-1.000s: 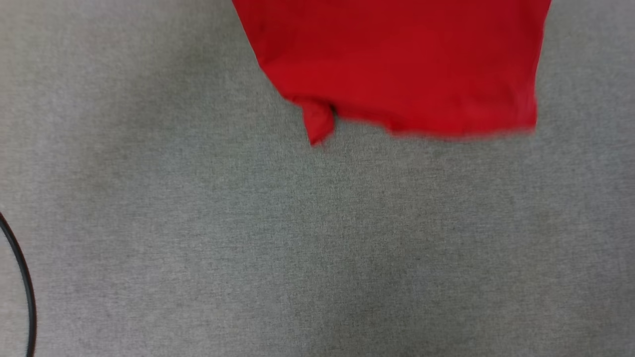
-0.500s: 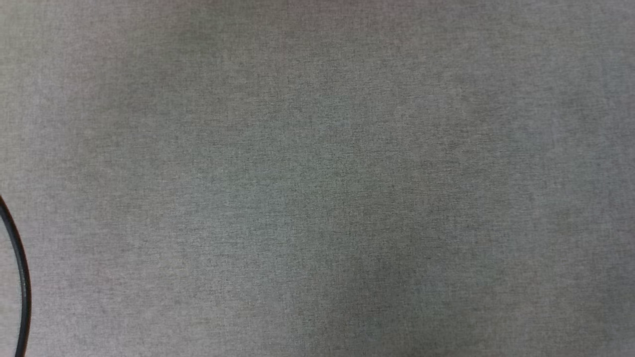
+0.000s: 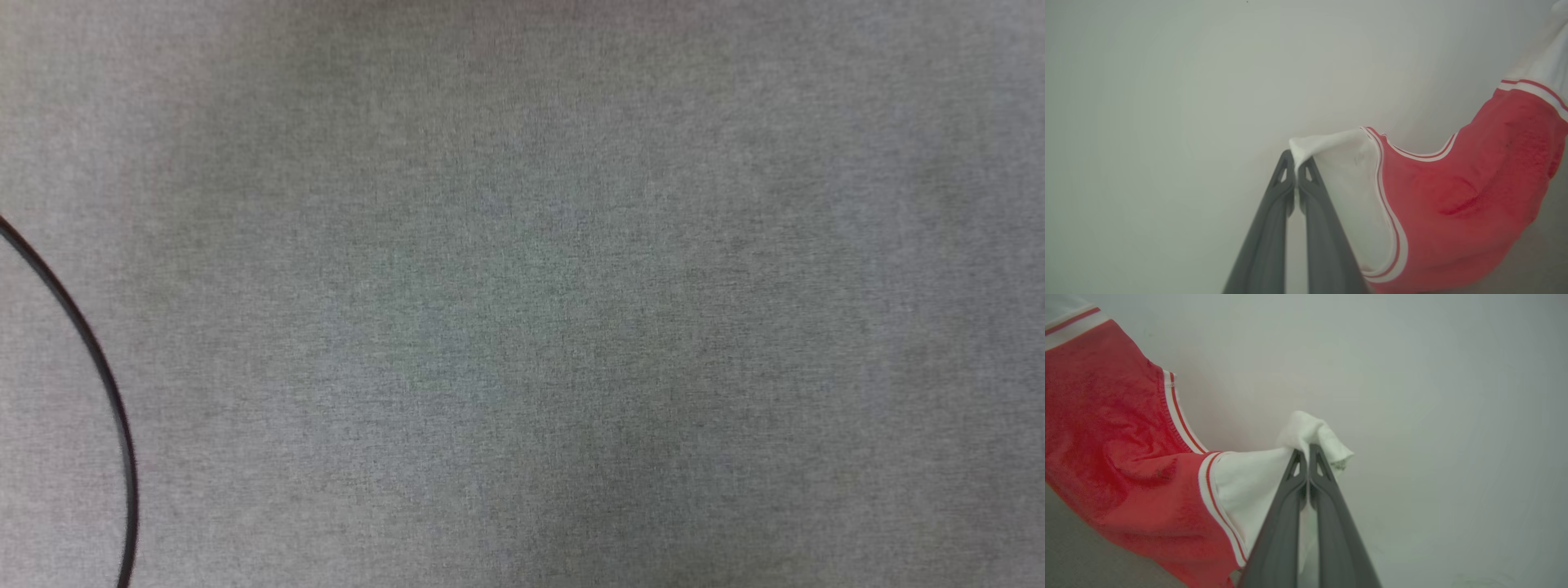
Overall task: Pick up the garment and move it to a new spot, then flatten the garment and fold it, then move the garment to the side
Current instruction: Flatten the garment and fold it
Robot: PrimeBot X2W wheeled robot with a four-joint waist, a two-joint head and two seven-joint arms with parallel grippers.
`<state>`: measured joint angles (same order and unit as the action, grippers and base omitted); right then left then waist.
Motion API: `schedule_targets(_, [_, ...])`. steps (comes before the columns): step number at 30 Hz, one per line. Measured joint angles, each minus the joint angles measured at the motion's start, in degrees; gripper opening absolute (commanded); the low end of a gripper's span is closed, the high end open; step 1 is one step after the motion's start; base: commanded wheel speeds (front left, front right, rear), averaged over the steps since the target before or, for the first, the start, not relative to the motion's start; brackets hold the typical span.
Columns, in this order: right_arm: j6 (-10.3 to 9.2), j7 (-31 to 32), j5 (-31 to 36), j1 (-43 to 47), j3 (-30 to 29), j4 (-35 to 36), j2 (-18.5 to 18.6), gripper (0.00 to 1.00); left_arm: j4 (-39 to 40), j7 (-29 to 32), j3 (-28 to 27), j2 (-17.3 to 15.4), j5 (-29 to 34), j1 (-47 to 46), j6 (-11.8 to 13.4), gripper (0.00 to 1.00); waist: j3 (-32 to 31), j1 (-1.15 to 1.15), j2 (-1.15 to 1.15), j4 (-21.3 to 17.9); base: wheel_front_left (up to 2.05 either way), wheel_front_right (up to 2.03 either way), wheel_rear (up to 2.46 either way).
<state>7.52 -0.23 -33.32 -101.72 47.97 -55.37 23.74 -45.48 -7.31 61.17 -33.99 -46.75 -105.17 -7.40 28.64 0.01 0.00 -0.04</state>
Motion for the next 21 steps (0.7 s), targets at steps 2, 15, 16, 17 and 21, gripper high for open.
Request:
schedule_targets(2, [0.00,-1.08,-1.10,3.36,1.70,0.29,-0.57,0.00,1.09,-1.03,1.14,-0.94,-1.24,3.46,0.00,0.00,-0.93,0.00,0.00,-0.12,0.00,0.00,0.00])
schedule_targets(15, [0.00,-5.08,-9.12,25.20,15.91,7.34,-1.08,0.00,11.50,-6.83,3.69,-6.97,-8.67,34.16,3.86,0.00,-7.61,-0.01,0.00,-1.54,0.00,0.00,0.00])
schedule_targets(16, [0.00,-5.72,-9.94,26.91,16.52,7.69,-0.78,0.00,12.72,-7.01,3.78,-7.56,-9.17,36.89,4.53,0.00,-8.26,-0.01,0.00,-1.64,0.00,0.00,0.00])
schedule_targets(17, [0.00,-6.35,-10.62,28.74,17.31,8.08,-0.37,0.00,14.46,-7.09,3.85,-8.14,-9.68,39.64,5.59,0.00,-8.93,0.00,0.00,-1.76,0.00,0.00,0.00])
schedule_targets(21, [0.00,-8.15,-12.80,36.45,20.78,10.37,1.42,0.00,21.76,-7.49,3.68,-11.37,-12.48,50.82,9.79,0.00,-11.98,-0.01,0.00,-2.12,0.00,0.00,0.00])
